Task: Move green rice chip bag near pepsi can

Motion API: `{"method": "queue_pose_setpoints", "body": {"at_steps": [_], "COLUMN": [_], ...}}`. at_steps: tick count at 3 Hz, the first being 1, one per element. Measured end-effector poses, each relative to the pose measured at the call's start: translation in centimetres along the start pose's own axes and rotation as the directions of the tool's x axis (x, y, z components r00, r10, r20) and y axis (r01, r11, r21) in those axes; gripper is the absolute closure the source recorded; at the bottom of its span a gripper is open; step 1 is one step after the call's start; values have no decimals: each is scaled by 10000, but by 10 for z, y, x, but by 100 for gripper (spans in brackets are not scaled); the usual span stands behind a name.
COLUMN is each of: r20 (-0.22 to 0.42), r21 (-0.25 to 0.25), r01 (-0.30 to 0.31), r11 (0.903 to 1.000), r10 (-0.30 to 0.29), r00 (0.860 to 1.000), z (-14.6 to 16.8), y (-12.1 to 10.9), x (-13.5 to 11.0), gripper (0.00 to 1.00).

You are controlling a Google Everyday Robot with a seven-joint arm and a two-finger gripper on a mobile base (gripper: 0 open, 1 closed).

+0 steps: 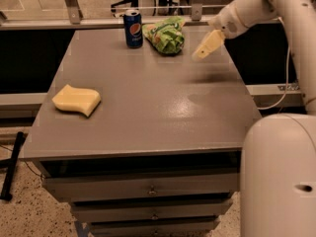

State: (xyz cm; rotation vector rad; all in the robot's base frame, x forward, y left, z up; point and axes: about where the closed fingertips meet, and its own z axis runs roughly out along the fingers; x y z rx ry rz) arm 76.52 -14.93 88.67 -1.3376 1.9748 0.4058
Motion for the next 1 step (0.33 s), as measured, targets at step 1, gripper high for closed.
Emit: {"method": "queue_pose_setpoints", "body": {"at_steps": [1], "r20": [267], "r21": [-67], "r01": [-134], "r11": [9999], "r10": [135], "r00": [9996], "z": [-8], "y": [1], "x": [2], "gripper": [0]}}
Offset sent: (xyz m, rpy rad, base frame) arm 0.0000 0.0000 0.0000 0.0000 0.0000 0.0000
